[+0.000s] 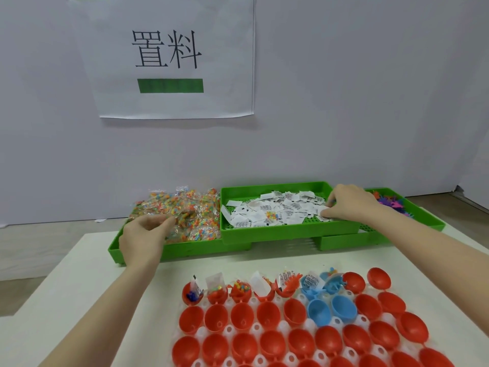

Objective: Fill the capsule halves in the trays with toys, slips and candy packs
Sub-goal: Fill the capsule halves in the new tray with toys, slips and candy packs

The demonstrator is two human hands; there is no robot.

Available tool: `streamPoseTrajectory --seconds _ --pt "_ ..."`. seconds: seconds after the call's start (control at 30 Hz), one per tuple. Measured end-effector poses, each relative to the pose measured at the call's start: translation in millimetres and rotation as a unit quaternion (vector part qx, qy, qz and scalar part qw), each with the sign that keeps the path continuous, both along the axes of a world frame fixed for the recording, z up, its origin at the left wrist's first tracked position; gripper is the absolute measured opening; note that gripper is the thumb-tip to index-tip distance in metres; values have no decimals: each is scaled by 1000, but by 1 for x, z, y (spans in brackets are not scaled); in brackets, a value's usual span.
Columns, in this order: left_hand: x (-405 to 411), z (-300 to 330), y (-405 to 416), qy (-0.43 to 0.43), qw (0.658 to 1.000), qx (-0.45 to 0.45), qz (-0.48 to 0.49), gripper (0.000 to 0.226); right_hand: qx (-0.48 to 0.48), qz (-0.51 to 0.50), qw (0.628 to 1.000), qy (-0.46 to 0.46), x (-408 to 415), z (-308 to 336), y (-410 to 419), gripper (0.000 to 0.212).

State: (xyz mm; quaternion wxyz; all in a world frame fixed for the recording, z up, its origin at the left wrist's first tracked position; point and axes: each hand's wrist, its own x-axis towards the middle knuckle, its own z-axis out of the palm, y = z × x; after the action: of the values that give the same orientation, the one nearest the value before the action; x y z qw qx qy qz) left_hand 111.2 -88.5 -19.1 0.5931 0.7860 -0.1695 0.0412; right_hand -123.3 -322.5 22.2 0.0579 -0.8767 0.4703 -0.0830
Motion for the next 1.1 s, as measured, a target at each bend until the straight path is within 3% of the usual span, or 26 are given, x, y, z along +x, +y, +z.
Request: streamPoseTrajectory --seconds 0.1,0.3,0.37,0.43,0.5,0.63,0.73,0.8,1.0,1.1 --pt "1 1 0 4 1000 -22 -11 13 -27 -16 997 -70 -2 -1 1 19" --pt "-17 16 4 51 984 -140 -95 25 18 -30 964 -265 -9 2 1 21" --pt "-30 26 4 60 978 -154 -131 21 70 -50 928 -363 -10 3 4 18" --pt "-46 38 1 87 970 -153 -169 9 153 -66 864 -475 -13 9 13 19" --pt "-68 50 -1 126 956 -138 -228 13 230 -30 817 -528 -23 19 32 18" --pt "-123 67 -12 220 885 -110 -395 15 311 130 791 -510 -49 32 89 23" --pt "-161 76 -23 284 826 -88 -479 13 289 179 792 -507 -61 31 118 21" --pt "-178 78 -29 319 805 -92 -491 20 256 180 795 -519 -68 29 125 12" --pt "-205 75 -33 266 821 -74 -500 22 114 168 836 -509 -88 23 119 6" --pt "-209 77 -37 283 822 -84 -486 22 81 174 849 -493 -91 22 114 11"
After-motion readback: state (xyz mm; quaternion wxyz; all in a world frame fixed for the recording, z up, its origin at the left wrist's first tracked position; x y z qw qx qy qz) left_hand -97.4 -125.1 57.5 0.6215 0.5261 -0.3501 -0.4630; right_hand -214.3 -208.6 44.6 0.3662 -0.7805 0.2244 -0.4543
